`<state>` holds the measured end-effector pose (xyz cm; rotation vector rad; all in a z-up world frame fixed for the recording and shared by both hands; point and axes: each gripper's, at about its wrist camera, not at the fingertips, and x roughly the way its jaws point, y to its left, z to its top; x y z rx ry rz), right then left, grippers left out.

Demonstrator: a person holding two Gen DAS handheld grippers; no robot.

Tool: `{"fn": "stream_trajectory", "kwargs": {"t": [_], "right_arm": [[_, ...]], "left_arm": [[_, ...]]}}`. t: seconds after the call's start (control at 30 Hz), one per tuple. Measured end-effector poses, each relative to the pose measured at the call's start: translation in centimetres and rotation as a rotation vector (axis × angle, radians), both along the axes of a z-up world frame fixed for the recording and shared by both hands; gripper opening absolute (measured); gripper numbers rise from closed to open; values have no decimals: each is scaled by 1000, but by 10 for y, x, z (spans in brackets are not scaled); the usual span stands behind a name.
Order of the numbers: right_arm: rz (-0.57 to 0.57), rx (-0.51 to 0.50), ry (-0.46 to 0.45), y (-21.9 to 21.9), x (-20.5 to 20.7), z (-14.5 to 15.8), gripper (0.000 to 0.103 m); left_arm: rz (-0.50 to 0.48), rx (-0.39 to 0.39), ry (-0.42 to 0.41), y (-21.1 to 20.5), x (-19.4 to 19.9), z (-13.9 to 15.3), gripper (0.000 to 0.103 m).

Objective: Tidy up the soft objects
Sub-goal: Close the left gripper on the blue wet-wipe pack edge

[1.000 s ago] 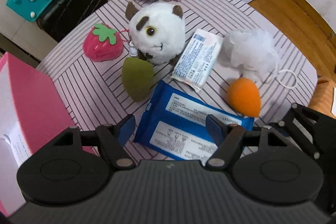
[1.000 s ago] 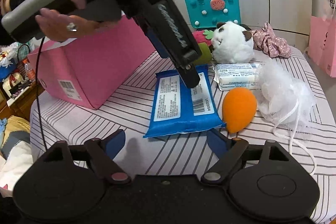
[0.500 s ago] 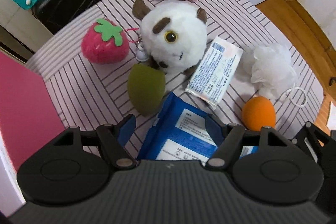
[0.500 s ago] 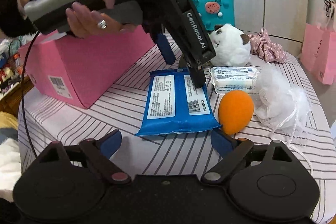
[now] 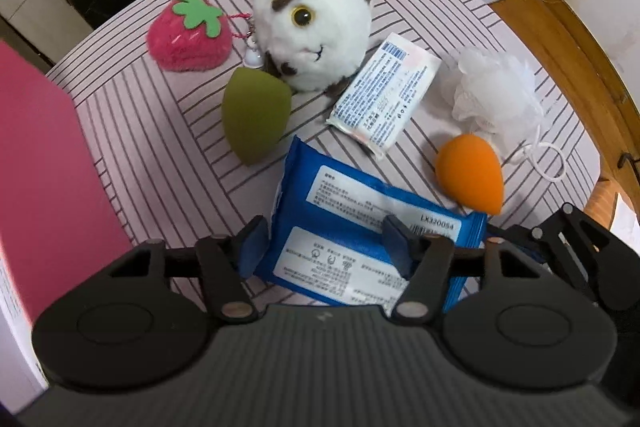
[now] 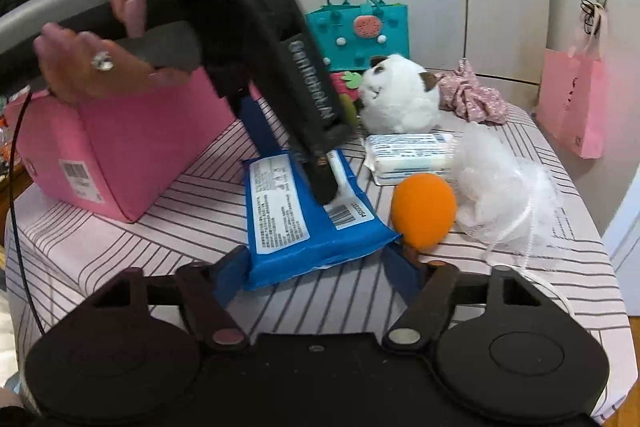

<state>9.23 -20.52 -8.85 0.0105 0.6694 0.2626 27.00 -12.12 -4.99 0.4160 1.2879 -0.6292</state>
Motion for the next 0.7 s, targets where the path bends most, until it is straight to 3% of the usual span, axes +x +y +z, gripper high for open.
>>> {"fn": "stream_trajectory", "kwargs": {"t": [0.17, 0.33, 0.47, 0.6, 0.67, 0.7], "right_arm": [[16, 0, 6, -5, -5, 2, 57], [24, 23, 7, -14, -11, 2, 39], [29, 43, 19, -19, -10, 2, 37], [32, 39, 14, -18, -10, 2, 37], [44, 68, 17, -20, -11, 1, 26], [44, 77, 18, -21, -11, 1, 26]], "left_arm": [[28, -3, -24, 6, -11, 4, 51], [56, -22, -39, 8, -19, 4, 54], [106, -48, -3, 11, -13, 1, 63], [130, -64, 16, 13, -8, -4, 61], [130, -74, 12, 13, -10, -4, 58], [120, -78, 6, 13, -14, -4, 57]]}}
